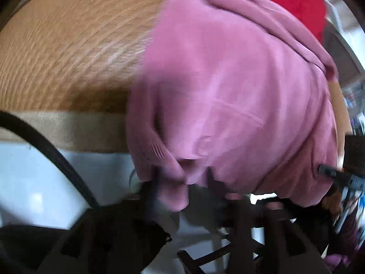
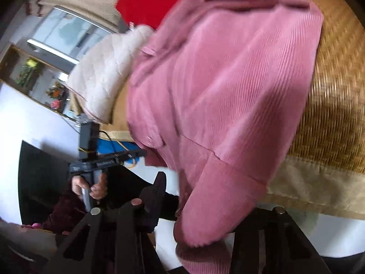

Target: Fold large clothes

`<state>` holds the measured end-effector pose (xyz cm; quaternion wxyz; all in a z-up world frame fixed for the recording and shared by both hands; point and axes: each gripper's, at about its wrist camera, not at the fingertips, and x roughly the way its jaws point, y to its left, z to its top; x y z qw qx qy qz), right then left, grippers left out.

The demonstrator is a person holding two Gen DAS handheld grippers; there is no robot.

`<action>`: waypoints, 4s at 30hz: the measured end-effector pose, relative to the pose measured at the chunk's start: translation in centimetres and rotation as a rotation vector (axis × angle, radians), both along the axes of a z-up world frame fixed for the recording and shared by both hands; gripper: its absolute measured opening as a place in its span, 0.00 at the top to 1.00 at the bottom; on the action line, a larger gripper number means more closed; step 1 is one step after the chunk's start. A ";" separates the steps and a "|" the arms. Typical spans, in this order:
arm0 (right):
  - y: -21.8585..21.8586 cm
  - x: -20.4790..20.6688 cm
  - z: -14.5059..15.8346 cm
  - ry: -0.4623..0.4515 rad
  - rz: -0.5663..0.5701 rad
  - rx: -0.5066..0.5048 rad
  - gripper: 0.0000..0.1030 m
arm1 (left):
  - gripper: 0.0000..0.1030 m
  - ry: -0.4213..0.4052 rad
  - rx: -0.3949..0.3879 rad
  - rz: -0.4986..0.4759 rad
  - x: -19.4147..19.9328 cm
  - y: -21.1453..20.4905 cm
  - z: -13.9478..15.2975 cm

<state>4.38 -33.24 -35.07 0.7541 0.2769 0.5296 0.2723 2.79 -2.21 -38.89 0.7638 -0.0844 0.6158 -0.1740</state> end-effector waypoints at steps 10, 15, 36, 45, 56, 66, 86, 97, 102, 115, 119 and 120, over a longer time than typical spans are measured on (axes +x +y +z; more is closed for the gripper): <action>0.8 -0.5 -0.7 -0.008 0.016 -0.110 0.34 | 0.46 -0.039 0.005 0.115 1.2 2.2 -0.3; 0.5 -0.6 -0.9 -0.011 0.004 -0.105 0.42 | 0.88 -0.066 0.002 0.006 1.4 -0.4 -0.1; -0.2 0.5 8.5 -0.268 -0.049 -0.010 0.81 | 0.97 -0.203 -0.223 -0.055 3.3 2.6 6.5; -4.8 8.1 13.0 -0.397 -0.237 0.024 0.84 | 0.97 -0.329 -0.364 0.031 12.8 2.5 16.5; -14.5 17.3 11.3 -0.310 -0.473 0.167 0.81 | 0.96 -0.240 -0.395 0.200 26.9 -1.5 11.1; -8.1 9.5 9.5 -0.248 -0.283 0.205 0.19 | 0.96 -0.308 -0.368 0.145 26.1 -2.9 13.0; 0.2 12.3 11.7 -0.291 -0.256 0.370 0.92 | 0.96 -0.367 -0.472 0.203 23.0 1.2 15.5; -14.7 21.8 8.0 -0.269 -0.803 0.256 0.90 | 0.89 -0.434 -0.328 0.355 30.8 -1.9 13.5; -16.6 24.3 3.9 -0.075 -0.820 0.342 0.88 | 0.64 -0.443 -0.198 0.418 31.8 -2.6 12.2; -20.3 18.5 9.6 -0.330 -0.863 0.372 0.86 | 0.38 -0.593 -0.071 0.436 26.8 -5.0 15.4; -20.1 14.6 13.4 -0.446 -0.932 0.235 0.06 | 0.38 -0.597 -0.019 0.413 25.1 -5.8 15.6; -18.6 14.8 14.2 -0.470 -0.866 0.167 0.06 | 0.38 -0.590 -0.024 0.411 24.9 -6.0 15.7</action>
